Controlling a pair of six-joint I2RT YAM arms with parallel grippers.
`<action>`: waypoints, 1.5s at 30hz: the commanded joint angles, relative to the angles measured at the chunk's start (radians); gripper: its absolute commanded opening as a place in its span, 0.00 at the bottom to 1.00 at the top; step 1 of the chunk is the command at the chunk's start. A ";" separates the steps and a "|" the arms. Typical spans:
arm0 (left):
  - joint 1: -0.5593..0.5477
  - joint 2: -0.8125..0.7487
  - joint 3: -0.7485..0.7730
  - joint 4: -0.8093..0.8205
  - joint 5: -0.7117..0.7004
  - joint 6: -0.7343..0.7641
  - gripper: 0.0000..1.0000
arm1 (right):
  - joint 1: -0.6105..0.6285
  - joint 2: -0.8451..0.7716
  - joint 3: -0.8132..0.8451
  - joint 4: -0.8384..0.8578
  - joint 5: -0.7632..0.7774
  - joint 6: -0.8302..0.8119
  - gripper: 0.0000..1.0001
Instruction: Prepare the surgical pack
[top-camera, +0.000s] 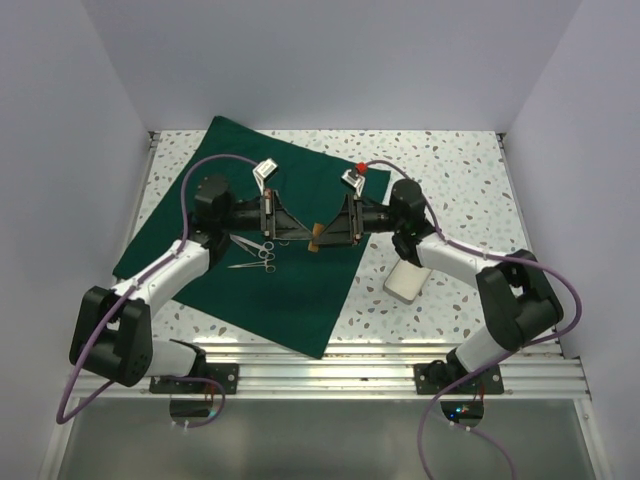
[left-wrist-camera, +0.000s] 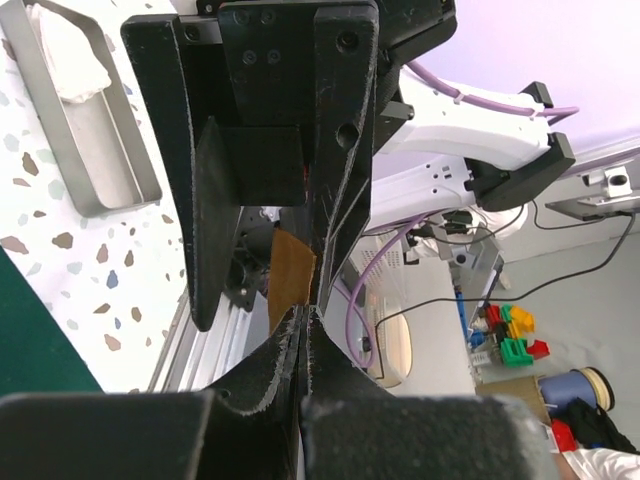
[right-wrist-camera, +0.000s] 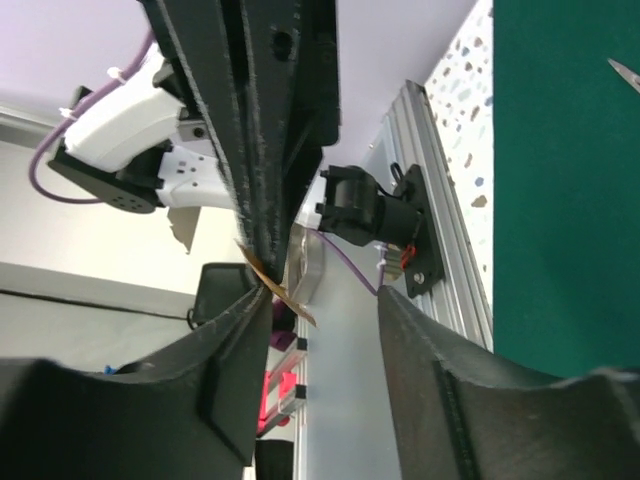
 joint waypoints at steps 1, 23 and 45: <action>-0.008 -0.021 -0.015 0.080 0.039 -0.034 0.00 | 0.001 -0.037 -0.020 0.218 0.002 0.103 0.49; 0.069 0.074 0.251 -0.718 -0.204 0.591 0.57 | -0.038 -0.192 0.071 -0.765 0.227 -0.472 0.00; 0.238 0.508 0.630 -1.135 -1.196 0.791 0.63 | -0.493 -0.094 -0.182 -1.153 0.563 -0.764 0.00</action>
